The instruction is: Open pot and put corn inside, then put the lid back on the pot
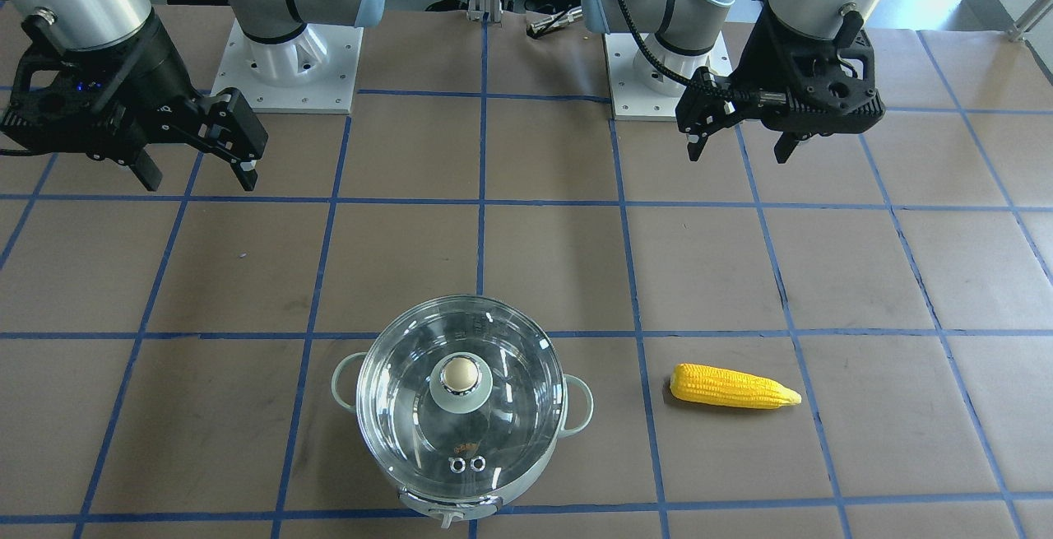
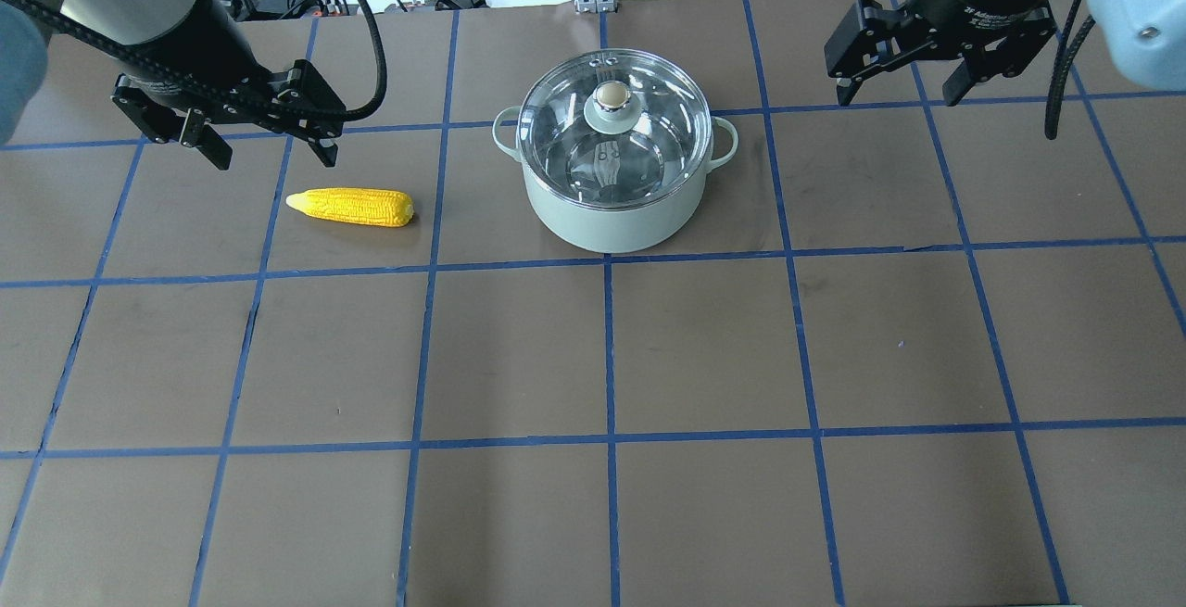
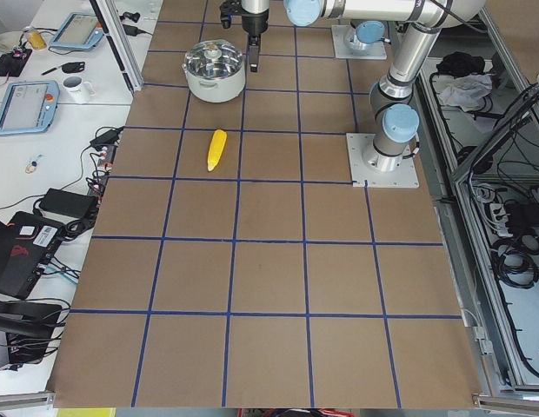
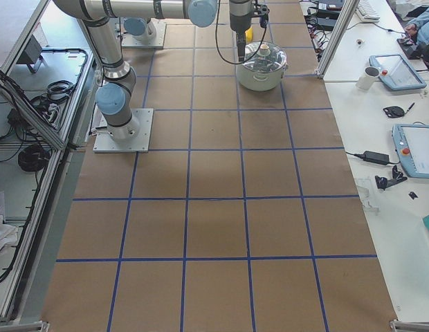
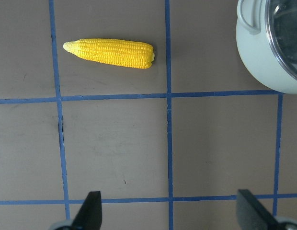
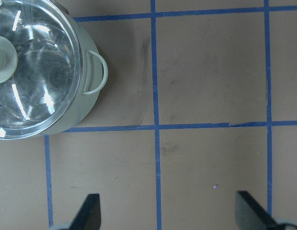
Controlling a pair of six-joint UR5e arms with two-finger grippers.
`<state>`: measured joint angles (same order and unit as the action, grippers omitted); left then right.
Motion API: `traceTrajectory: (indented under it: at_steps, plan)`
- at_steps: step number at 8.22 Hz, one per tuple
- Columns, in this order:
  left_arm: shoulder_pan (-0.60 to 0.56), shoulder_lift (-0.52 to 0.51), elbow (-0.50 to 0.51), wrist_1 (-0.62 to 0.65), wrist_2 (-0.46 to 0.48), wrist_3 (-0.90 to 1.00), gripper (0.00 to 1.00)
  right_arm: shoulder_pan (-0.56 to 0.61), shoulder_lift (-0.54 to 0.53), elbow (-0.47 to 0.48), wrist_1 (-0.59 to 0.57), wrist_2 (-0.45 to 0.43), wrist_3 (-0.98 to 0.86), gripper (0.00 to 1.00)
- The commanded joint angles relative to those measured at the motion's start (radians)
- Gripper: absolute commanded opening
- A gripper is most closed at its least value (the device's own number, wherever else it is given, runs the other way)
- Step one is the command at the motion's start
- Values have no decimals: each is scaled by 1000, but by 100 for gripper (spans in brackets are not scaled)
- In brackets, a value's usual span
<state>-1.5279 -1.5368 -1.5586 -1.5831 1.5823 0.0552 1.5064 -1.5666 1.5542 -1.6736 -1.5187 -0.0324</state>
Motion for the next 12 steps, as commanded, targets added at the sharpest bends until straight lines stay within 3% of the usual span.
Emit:
traceTrajectory:
  at_steps: [1,5,6,9,12]
  plan:
    - [0,1,2,0,1,0,100,0,0,1,0,0,-1,100]
    - [12,-8,-3,21,-5,76,100,0,0,1,0,0,-1,100]
    - [12,-20,-14,99,2,166,100,0,0,1,0,0,-1,100]
    - [112,-89,-3,123,-1,528,100,1,-1,1,-3,0,0,100]
    - [141,-175,-14,291,-1,818,100,3,60,6,-128,-75,3,100]
